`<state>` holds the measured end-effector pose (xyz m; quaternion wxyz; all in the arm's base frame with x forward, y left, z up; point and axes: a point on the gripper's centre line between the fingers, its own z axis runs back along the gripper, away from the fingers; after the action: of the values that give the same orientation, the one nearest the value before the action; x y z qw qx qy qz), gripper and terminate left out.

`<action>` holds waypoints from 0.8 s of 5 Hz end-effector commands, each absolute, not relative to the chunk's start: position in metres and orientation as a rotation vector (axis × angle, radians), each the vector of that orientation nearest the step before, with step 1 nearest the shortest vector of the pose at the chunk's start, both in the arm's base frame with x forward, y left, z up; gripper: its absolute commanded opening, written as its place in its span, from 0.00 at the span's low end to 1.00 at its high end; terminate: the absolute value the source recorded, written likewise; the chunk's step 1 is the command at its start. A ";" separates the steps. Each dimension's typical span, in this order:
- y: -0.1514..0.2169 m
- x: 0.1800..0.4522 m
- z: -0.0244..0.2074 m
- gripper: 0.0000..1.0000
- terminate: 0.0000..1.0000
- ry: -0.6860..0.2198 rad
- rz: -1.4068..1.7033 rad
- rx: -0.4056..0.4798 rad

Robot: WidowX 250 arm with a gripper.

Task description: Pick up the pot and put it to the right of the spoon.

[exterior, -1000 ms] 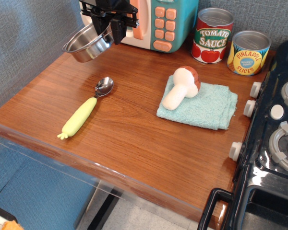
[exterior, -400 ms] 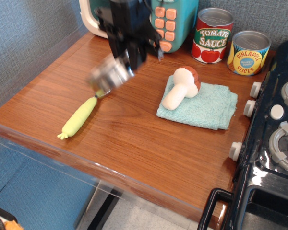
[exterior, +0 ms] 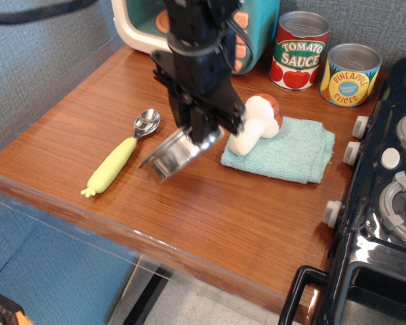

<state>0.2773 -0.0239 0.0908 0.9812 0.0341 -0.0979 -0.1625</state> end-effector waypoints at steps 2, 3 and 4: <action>-0.032 0.247 0.057 0.00 0.00 -0.028 -0.340 0.031; -0.041 0.241 0.054 1.00 0.00 -0.010 -0.372 0.024; -0.045 0.238 0.048 1.00 0.00 0.026 -0.383 0.026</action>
<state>0.2372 -0.0484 0.0359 0.9817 0.0124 0.0302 -0.1875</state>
